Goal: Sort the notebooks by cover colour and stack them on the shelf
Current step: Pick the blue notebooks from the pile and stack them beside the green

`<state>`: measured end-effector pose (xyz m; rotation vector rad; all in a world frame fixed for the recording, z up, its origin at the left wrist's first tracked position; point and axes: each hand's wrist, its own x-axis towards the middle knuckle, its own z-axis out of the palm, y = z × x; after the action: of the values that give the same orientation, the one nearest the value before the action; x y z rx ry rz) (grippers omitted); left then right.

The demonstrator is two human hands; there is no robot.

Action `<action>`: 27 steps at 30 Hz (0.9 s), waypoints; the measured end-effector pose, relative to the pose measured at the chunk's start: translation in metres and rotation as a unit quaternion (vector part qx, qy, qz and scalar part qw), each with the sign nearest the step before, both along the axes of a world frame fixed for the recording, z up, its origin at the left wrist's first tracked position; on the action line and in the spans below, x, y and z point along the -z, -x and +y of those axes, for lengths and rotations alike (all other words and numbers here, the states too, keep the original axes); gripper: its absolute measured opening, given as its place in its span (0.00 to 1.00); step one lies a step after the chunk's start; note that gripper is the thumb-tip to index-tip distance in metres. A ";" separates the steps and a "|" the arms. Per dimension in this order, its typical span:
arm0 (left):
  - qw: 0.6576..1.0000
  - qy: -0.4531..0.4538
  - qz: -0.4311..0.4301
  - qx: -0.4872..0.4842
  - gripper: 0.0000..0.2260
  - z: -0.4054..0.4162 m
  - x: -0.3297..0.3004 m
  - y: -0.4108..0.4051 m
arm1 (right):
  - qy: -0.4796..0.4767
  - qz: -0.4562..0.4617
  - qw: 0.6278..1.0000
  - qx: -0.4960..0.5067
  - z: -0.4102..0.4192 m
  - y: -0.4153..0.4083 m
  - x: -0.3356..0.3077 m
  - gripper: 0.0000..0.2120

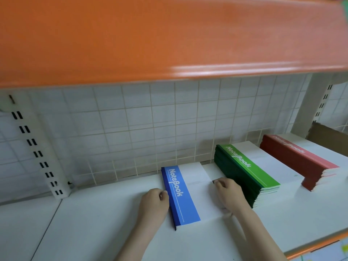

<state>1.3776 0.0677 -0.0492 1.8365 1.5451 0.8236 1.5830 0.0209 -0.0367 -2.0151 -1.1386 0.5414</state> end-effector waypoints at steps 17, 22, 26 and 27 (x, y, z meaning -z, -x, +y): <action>0.979 -0.047 0.195 -0.042 0.11 0.003 -0.019 0.114 | 0.052 -0.308 0.948 -0.055 0.024 0.125 -0.023 0.20; 0.980 -0.050 0.172 -0.082 0.11 0.001 -0.026 0.175 | 0.029 -0.295 0.943 -0.154 0.031 0.207 -0.032 0.21; 0.974 -0.059 0.188 -0.109 0.12 -0.003 -0.028 0.233 | 0.021 -0.271 0.933 -0.237 0.031 0.280 -0.036 0.24; 0.973 -0.060 0.192 -0.117 0.12 -0.004 -0.028 0.248 | 0.021 -0.266 0.929 -0.254 0.030 0.298 -0.036 0.24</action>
<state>1.1292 0.0641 -0.0212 2.0128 2.0242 0.7047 1.2849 0.0509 -0.0003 -1.9502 -2.0251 0.2605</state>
